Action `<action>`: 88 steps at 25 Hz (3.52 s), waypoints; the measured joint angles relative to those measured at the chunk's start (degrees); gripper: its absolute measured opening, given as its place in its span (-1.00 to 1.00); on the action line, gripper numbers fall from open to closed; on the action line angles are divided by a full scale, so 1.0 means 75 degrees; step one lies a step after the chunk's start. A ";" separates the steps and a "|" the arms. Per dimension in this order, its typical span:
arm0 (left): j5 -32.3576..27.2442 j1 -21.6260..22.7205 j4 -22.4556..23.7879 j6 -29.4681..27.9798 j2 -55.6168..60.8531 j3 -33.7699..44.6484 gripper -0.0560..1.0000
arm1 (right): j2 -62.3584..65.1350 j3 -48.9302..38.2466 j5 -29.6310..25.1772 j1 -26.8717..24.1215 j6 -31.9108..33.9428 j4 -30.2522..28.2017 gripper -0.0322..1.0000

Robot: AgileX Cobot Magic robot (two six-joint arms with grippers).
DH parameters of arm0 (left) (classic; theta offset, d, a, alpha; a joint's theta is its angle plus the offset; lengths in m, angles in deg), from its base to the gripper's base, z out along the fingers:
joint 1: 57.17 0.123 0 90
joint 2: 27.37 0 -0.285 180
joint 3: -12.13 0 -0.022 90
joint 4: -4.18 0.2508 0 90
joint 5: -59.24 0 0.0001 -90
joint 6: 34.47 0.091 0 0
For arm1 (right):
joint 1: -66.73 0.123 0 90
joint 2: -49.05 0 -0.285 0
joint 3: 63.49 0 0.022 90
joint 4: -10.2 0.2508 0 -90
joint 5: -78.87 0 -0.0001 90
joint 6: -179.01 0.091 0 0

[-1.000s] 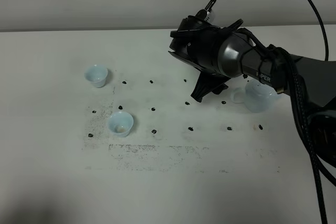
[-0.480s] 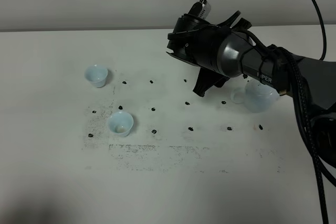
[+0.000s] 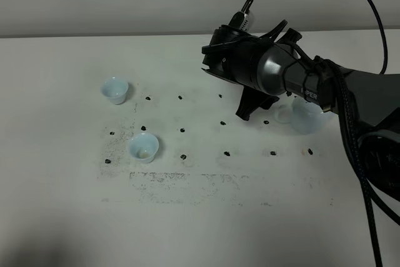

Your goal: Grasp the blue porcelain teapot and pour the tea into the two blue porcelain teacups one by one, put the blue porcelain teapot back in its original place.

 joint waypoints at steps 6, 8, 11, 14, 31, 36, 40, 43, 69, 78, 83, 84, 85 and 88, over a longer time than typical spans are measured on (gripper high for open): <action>0.0000 0.0000 0.0000 0.0000 0.0000 0.0000 0.34 | -0.0003 0.0000 0.0000 -0.0025 0.0000 0.0298 0.03; 0.0000 0.0000 0.0000 0.0000 0.0000 0.0000 0.34 | -0.0003 0.0000 0.0000 -0.0025 0.0000 0.0418 0.03; 0.0000 0.0000 0.0000 0.0000 0.0000 0.0000 0.34 | -0.0003 0.0000 0.0000 -0.0030 -0.0009 0.0599 0.03; 0.0000 0.0000 0.0000 0.0000 0.0000 0.0000 0.34 | -0.0003 0.0000 0.0000 -0.0030 -0.0027 0.0776 0.03; 0.0000 0.0000 0.0000 0.0000 0.0000 0.0000 0.34 | 0.0228 0.0000 0.0000 -0.0030 -0.0140 0.1033 0.03; 0.0000 0.0000 0.0000 0.0000 0.0000 0.0000 0.34 | 0.0602 -0.0016 -0.0001 -0.0030 -0.0140 0.0973 0.03; 0.0000 0.0000 0.0000 0.0000 0.0000 0.0000 0.34 | 0.0764 -0.0696 0.0408 -0.0030 -0.0113 0.0981 0.03; 0.0000 0.0000 0.0000 0.0000 0.0000 0.0000 0.34 | 0.1006 -0.1319 0.1356 -0.0042 -0.0013 0.0971 0.03; 0.0000 0.0000 0.0019 0.0000 0.0000 0.0000 0.34 | 0.1128 -0.2208 0.1265 -0.0385 0.0976 0.0386 0.03; 0.0000 0.0000 0.0019 0.0000 0.0000 0.0000 0.34 | 0.1128 -0.2208 0.0959 -0.0175 0.1080 0.0749 0.03; 0.0000 0.0000 0.0019 -0.0008 0.0000 0.0000 0.34 | 0.1128 -0.2208 0.0872 -0.0101 0.1134 0.1096 0.03; 0.0000 0.0000 0.0019 -0.0008 0.0000 0.0000 0.34 | 0.1128 -0.2208 0.0829 -0.0101 0.1142 0.1140 0.03; 0.0000 0.0000 0.0019 -0.0008 0.0000 0.0000 0.34 | 0.1130 -0.2208 0.0789 -0.0101 0.1149 0.1158 0.03; 0.0000 0.0000 0.0019 -0.0008 0.0000 0.0000 0.34 | 0.1311 -0.2280 0.0693 -0.0094 0.1215 0.1234 0.03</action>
